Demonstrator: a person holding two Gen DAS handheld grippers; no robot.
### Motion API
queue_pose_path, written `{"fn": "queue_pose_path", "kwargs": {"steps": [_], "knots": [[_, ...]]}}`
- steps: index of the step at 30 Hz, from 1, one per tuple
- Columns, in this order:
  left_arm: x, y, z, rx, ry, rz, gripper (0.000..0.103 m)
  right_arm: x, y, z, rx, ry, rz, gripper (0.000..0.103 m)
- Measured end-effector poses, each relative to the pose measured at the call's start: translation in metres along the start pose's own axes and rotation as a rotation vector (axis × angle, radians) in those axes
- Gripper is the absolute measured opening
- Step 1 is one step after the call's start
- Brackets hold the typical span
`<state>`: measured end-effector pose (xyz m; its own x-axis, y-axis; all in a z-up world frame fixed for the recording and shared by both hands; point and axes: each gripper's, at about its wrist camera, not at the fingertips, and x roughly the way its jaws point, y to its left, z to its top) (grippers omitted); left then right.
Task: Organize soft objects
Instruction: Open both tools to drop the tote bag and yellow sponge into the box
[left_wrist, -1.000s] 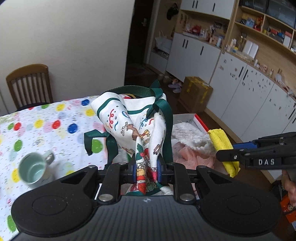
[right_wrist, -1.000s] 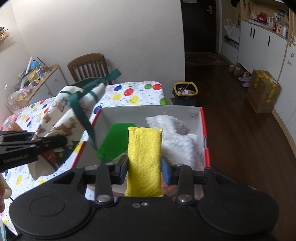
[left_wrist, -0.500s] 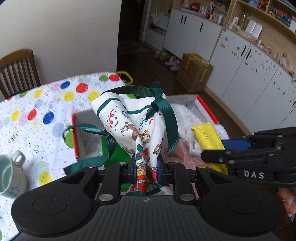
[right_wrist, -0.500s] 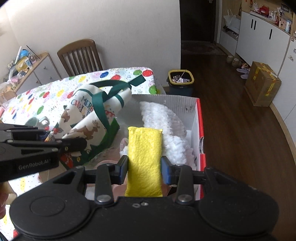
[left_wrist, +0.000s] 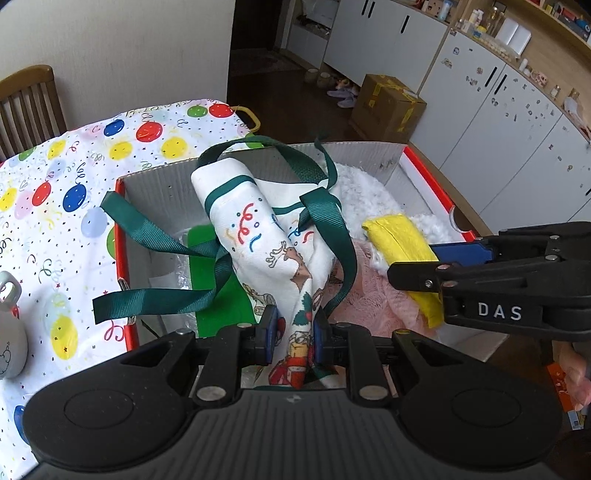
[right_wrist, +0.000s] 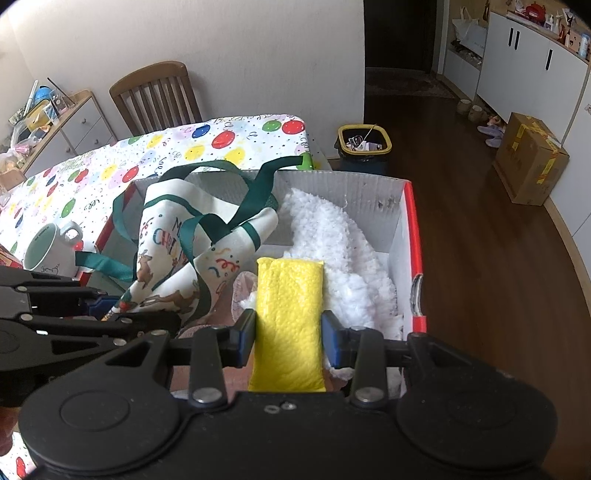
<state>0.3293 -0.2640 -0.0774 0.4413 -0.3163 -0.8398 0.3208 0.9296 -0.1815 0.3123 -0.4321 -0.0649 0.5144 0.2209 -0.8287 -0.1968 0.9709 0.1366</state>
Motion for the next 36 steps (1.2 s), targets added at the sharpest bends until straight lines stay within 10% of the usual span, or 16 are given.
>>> {"fn": "queue_pose_path", "kwargs": {"steps": [6, 10, 36], "knots": [[-0.004, 0.001, -0.001, -0.010, -0.026, 0.005, 0.030, -0.010, -0.004, -0.001, 0.002, -0.017, 0.023, 0.038], [-0.011, 0.002, -0.004, -0.023, -0.048, 0.007, 0.071, -0.019, -0.003, -0.002, 0.005, -0.034, 0.045, 0.040], [-0.114, -0.008, -0.047, 0.012, -0.312, 0.060, 0.084, -0.109, 0.023, -0.040, -0.036, -0.271, 0.122, 0.073]]}}
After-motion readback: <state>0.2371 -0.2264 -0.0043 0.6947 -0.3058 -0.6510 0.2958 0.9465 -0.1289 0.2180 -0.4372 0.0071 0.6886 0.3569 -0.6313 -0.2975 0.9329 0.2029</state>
